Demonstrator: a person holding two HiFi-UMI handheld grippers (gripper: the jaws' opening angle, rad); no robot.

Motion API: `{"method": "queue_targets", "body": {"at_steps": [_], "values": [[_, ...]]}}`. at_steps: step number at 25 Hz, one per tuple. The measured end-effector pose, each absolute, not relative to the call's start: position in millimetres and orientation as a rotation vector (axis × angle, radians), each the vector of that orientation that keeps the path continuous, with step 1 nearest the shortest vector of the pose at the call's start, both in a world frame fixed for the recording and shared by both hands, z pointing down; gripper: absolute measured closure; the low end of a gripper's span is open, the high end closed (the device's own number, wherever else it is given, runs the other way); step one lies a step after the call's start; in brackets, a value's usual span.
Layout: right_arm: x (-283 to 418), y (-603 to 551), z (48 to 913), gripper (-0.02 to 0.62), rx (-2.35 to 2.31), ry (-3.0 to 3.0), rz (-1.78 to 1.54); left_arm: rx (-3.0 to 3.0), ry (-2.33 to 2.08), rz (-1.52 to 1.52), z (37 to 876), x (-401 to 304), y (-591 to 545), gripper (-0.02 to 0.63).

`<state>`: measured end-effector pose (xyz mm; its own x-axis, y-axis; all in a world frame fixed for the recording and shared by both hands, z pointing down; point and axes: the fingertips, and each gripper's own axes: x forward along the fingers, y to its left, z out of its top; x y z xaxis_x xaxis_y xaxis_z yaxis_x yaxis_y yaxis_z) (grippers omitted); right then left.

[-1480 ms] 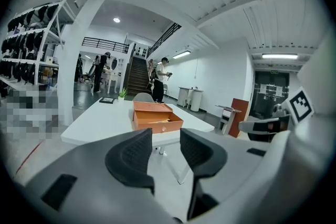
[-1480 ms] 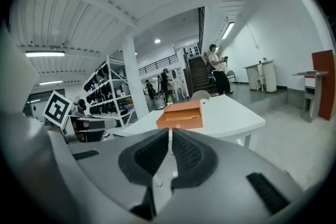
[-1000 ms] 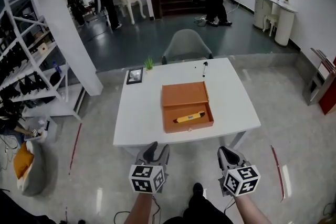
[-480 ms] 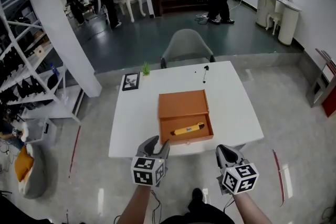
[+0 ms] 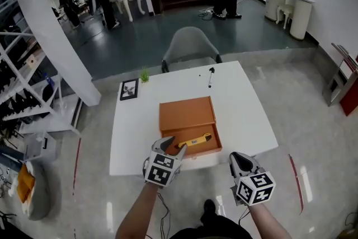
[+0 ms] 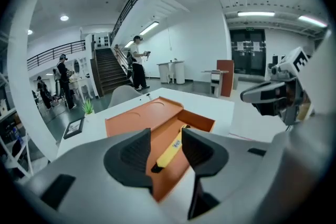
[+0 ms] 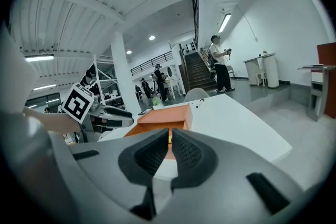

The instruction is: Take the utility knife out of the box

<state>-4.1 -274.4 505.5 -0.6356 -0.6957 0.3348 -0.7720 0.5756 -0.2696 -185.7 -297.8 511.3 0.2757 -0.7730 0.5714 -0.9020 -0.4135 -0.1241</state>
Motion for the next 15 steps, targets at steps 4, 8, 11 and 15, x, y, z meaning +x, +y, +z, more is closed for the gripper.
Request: {"method": "queue_targets", "body": {"at_steps": [4, 8, 11, 15], "values": [[-4.3, -281.1, 508.6, 0.592, 1.233, -2.607, 0.598, 2.333, -1.447, 0.962, 528.9, -177.9, -311.5, 0.443], [-1.5, -286.3, 511.5, 0.592, 1.240, -2.603, 0.604, 2.348, -1.330, 1.105, 552.9, -169.1, -321.4, 0.439], [1.3, -289.3, 511.3, 0.592, 1.251, -2.599, 0.606, 2.332, -1.250, 1.194, 565.7, -164.9, -325.5, 0.436], [8.6, -293.2, 512.1, 0.592, 1.272, -2.586, 0.608, 2.328, -1.169, 1.282, 577.5, -158.9, -331.3, 0.433]]}}
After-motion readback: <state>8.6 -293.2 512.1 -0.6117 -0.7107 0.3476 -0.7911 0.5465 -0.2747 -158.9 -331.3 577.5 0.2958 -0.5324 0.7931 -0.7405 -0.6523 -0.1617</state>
